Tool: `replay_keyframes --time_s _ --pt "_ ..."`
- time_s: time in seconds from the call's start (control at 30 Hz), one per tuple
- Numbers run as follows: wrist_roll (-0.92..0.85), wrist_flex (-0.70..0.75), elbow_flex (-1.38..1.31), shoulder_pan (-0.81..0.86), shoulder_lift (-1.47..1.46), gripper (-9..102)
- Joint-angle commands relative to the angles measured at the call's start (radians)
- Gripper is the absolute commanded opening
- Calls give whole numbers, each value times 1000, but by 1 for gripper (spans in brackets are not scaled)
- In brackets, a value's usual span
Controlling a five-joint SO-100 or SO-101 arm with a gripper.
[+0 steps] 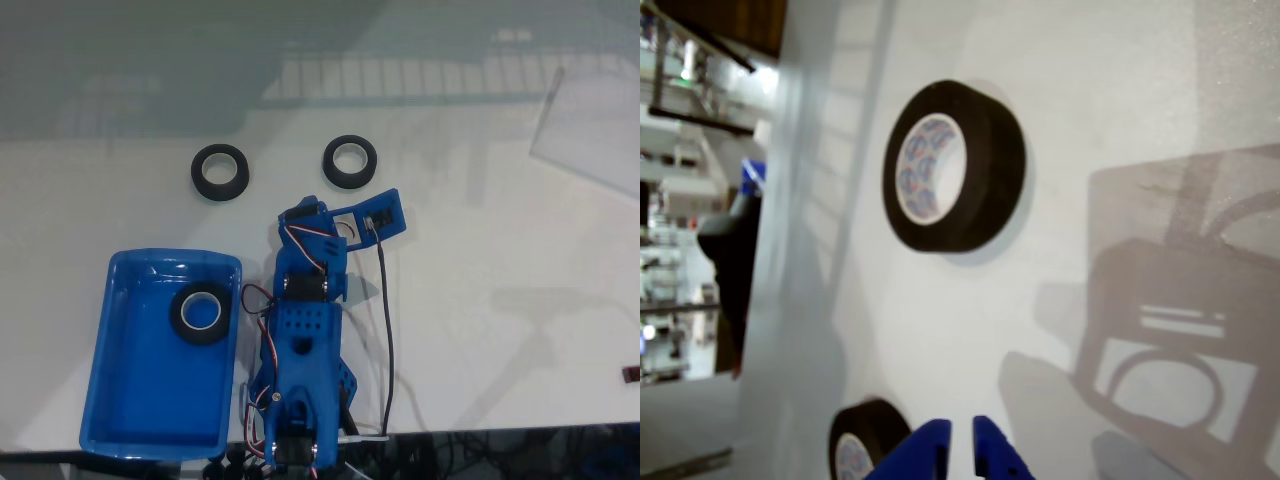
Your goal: Grasp all tape and put them in the bin.
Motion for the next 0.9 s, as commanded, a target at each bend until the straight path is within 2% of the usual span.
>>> replay_keyframes --time_s 0.0,0.8,0.87 --pt "3 -11 23 -8 17 0" --pt "-18 -8 21 -14 17 0" --pt "-21 -8 21 -17 17 6"
